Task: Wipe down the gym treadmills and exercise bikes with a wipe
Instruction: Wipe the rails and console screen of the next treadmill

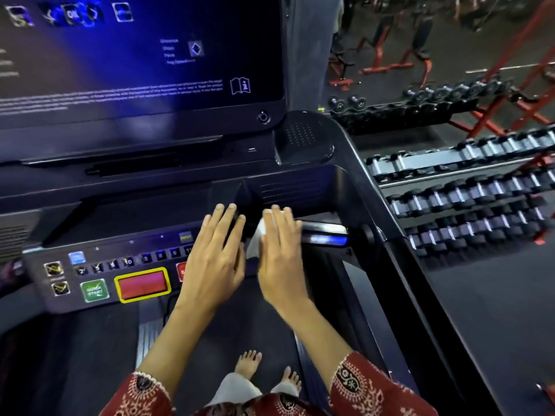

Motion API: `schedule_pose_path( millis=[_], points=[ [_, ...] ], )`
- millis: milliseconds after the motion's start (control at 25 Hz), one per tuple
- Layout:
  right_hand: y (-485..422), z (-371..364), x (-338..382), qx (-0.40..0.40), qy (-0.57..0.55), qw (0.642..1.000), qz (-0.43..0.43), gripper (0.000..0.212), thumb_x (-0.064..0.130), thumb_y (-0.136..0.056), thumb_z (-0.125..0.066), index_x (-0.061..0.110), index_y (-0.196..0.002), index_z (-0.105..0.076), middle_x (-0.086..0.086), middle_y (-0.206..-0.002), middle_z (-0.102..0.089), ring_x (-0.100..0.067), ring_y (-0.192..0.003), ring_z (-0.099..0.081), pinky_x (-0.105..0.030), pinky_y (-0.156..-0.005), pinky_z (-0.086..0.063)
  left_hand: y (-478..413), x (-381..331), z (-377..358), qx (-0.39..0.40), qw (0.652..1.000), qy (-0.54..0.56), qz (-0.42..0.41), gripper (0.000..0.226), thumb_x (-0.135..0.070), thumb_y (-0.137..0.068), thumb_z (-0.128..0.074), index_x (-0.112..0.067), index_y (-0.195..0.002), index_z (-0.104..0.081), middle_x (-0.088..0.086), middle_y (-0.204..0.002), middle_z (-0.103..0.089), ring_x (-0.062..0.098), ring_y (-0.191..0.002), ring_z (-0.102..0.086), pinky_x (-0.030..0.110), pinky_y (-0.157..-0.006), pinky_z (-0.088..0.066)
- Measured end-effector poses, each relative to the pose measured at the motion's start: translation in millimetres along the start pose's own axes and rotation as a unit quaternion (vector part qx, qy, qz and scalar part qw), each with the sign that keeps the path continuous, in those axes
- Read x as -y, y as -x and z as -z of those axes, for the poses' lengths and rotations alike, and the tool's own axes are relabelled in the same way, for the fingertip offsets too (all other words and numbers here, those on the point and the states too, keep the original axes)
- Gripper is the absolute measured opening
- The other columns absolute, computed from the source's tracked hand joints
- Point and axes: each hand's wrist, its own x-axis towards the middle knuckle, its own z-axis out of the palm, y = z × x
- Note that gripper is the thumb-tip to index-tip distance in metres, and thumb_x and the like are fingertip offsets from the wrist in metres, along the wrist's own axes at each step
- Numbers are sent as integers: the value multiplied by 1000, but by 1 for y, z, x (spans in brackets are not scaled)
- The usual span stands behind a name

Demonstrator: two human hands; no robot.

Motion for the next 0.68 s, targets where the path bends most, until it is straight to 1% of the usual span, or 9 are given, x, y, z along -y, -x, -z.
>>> schedule_pose_path(
  millis=[80, 120, 160, 240, 280, 400, 480, 560, 680],
  points=[
    [-4, 1, -2, 32, 17, 993, 116, 44, 7, -95, -41, -2, -138, -45, -19, -145, -43, -31, -141, -29, -41, -120, -11, 5, 7, 4, 12, 1000, 1, 2, 46, -14, -90, -42, 8, -129, -51, 24, -140, -44, 35, -133, -35, 41, -114, -21],
    [-7, 2, -9, 33, 46, 988, 142, 44, 11, -96, -41, -1, -138, -47, -17, -144, -45, -30, -140, -33, -42, -120, -12, 7, 9, 6, 16, 1000, 2, 2, 47, -16, -90, -42, 7, -131, -50, 22, -142, -43, 34, -135, -34, 40, -114, -20],
    [-10, 3, -13, 23, 73, 988, 132, 43, 14, -97, -40, 0, -137, -48, -16, -143, -47, -29, -138, -36, -43, -119, -12, 8, 10, 6, 19, 1000, 0, 3, 47, -16, -91, -43, 7, -132, -49, 21, -143, -42, 32, -136, -33, 39, -114, -20],
    [-17, 0, -7, -9, 102, 993, 61, 41, 18, -99, -39, 0, -133, -52, -16, -139, -52, -30, -135, -42, -45, -118, -11, 9, 10, 6, 21, 1000, -2, 8, 48, -17, -92, -44, 5, -134, -47, 19, -145, -41, 31, -137, -31, 39, -115, -20],
    [-19, -4, 0, -14, 105, 993, 47, 40, 18, -98, -39, -1, -131, -53, -17, -137, -53, -32, -133, -43, -46, -118, -10, 9, 10, 5, 22, 1000, 1, 11, 48, -16, -92, -44, 5, -135, -47, 19, -145, -40, 30, -137, -31, 39, -115, -19],
    [-10, -7, 0, 5, 101, 985, 137, 42, 14, -96, -42, -1, -135, -50, -18, -140, -49, -34, -135, -39, -46, -117, -18, 11, 7, 4, 17, 1000, 12, 21, 47, -15, -92, -42, 5, -135, -47, 20, -145, -41, 31, -137, -30, 38, -115, -19],
    [-5, 5, -28, -19, 123, 981, 148, 42, 14, -98, -42, 0, -137, -46, -18, -141, -48, -32, -135, -39, -48, -115, -24, 10, 5, 4, 7, 1000, -5, 22, 46, -15, -92, -42, 6, -133, -49, 20, -144, -42, 31, -137, -32, 38, -115, -19],
    [4, 19, -60, -69, 112, 989, 63, 41, 19, -100, -38, -3, -134, -48, -20, -139, -50, -33, -134, -39, -49, -115, -24, 8, 0, 1, -2, 1000, -18, 21, 46, -13, -91, -41, 8, -131, -50, 23, -141, -44, 32, -135, -33, 37, -116, -17],
    [11, 29, -81, -129, 48, 982, -131, 43, 20, -100, -34, -6, -131, -51, -23, -140, -46, -34, -137, -32, -52, -115, -19, 2, -15, -11, 11, 1000, -23, -4, 47, -13, -88, -42, 6, -131, -51, 23, -140, -46, 31, -136, -32, 39, -116, -17]
  ],
)
